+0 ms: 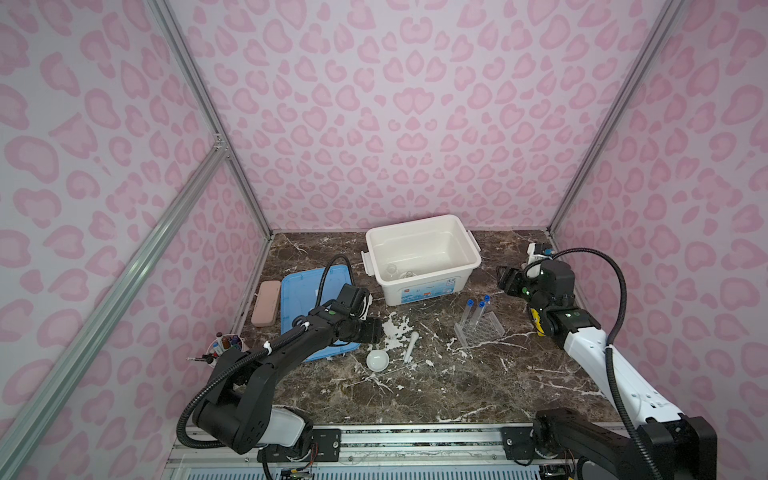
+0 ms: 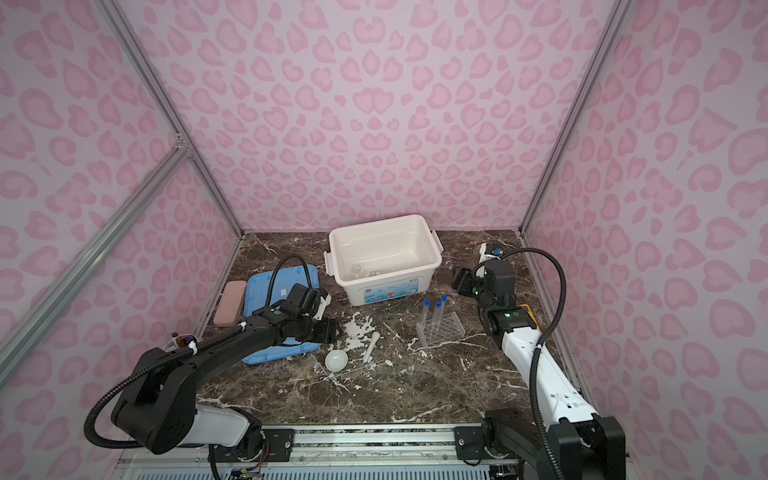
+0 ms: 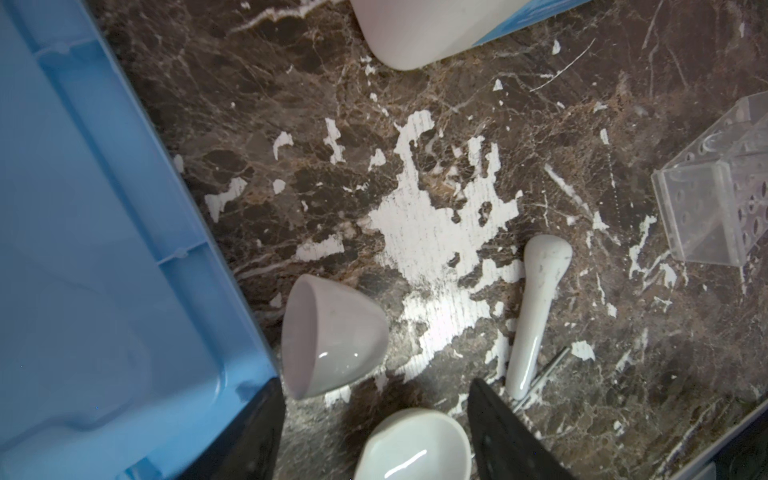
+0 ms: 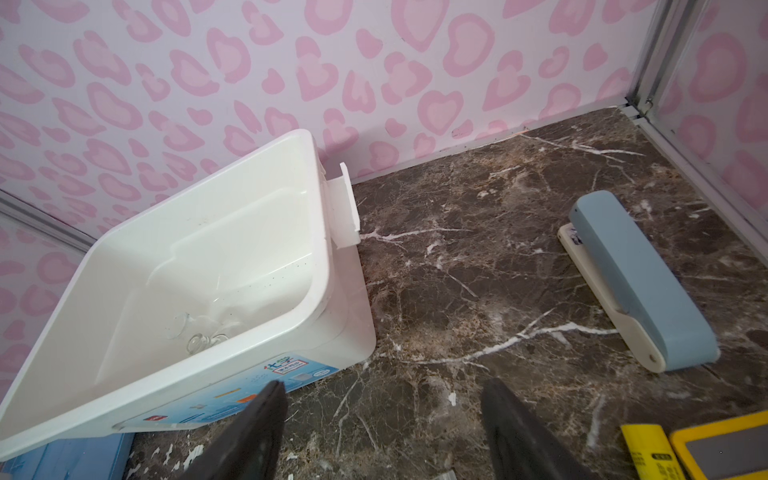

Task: Organize the chemistry lab equipment
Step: 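Lower left gripper and close it on the white porcelain crucible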

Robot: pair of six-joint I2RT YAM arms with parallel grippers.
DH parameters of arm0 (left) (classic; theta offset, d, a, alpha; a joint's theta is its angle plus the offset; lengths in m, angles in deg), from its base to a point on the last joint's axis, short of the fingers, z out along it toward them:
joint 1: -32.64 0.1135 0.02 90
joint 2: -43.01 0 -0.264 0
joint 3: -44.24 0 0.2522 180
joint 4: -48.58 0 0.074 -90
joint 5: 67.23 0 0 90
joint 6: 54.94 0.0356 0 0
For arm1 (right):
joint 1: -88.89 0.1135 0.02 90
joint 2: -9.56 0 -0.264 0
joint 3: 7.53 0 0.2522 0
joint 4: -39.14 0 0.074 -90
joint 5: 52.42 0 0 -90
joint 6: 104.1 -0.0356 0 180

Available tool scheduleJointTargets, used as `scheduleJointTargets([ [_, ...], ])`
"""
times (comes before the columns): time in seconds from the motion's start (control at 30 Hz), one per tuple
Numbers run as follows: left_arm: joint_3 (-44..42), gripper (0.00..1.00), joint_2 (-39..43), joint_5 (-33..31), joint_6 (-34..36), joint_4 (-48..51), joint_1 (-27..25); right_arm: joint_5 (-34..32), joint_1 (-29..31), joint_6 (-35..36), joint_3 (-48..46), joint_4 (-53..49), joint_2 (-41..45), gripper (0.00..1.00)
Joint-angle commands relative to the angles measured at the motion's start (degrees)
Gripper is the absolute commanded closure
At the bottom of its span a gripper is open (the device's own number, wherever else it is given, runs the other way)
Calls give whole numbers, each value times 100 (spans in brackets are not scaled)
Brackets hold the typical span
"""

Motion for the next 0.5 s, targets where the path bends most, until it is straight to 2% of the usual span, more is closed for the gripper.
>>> scheduleJointTargets([
  [0.0, 7, 30, -88, 124, 71, -204, 19, -10, -2, 17, 27, -35, 0, 24],
  [0.47, 151, 49, -540, 358, 100, -305, 29, -47, -2, 56, 50, -72, 18, 24],
])
